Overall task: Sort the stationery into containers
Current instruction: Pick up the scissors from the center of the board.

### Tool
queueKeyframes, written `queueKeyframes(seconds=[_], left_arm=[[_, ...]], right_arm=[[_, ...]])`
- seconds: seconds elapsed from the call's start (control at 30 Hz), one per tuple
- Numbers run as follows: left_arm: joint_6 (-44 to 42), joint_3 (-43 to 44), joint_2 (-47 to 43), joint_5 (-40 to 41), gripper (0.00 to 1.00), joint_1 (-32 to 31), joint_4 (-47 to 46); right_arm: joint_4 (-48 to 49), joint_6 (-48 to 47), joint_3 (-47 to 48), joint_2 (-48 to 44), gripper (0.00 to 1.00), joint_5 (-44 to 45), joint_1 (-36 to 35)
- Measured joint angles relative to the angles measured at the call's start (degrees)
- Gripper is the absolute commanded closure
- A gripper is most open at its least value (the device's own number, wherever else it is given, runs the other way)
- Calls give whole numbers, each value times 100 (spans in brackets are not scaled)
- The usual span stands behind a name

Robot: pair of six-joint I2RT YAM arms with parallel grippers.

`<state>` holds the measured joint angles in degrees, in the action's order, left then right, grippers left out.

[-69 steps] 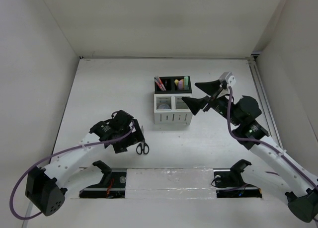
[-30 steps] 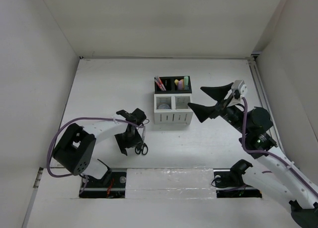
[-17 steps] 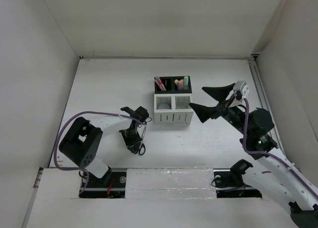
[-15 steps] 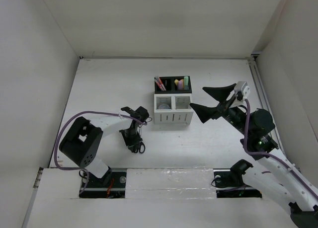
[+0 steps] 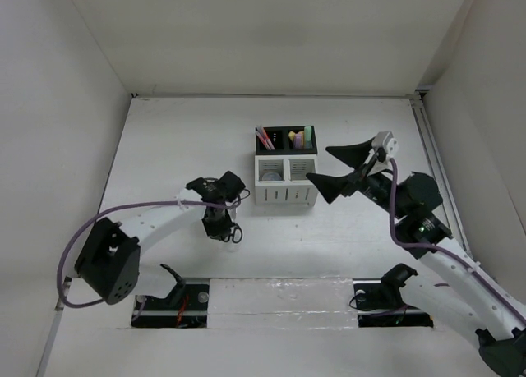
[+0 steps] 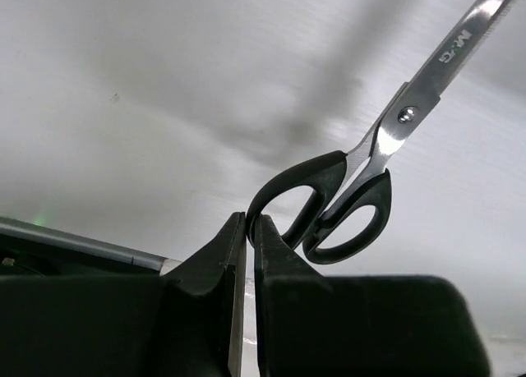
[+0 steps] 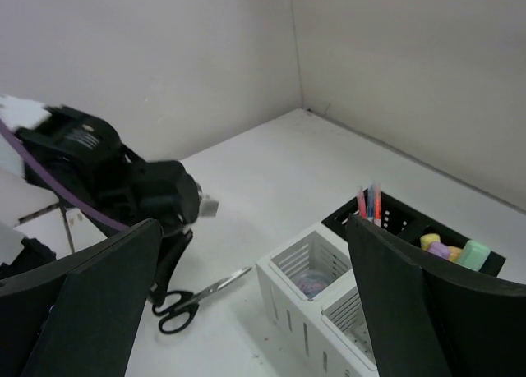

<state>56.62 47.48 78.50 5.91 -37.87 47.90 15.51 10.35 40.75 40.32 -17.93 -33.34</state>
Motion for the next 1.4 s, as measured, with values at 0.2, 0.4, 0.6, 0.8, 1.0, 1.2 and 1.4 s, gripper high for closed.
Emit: queueKeyframes(seconds=[0.2, 0.4, 0.6, 0.8, 1.0, 1.2, 1.4], left_arm=[[31, 586, -826, 588, 100, -820, 55], [271, 667, -1222, 1167, 100, -1338, 240], [546, 772, -1746, 1700, 100, -1692, 678], [358, 1095, -2337, 2114, 100, -1714, 691], [-107, 1161, -2686, 2302, 100, -1716, 216], [-446, 1161, -2802, 2389, 100, -1716, -133], [-791, 1156, -2920, 2337, 100, -1716, -531]], right_arm=[[162, 219, 13, 656, 0, -409, 0], [761, 752, 166, 1478, 0, -944, 0], [1366, 1298, 389, 2361, 1, -1366, -136], [2026, 1725, 658, 3176, 4, -1447, -704], [2898, 2284, 841, 4039, 7, -1510, -1023], [3169, 2516, 966, 4485, 7, -1248, -1119], [3250, 2555, 1373, 4859, 21, -1071, -1224]])
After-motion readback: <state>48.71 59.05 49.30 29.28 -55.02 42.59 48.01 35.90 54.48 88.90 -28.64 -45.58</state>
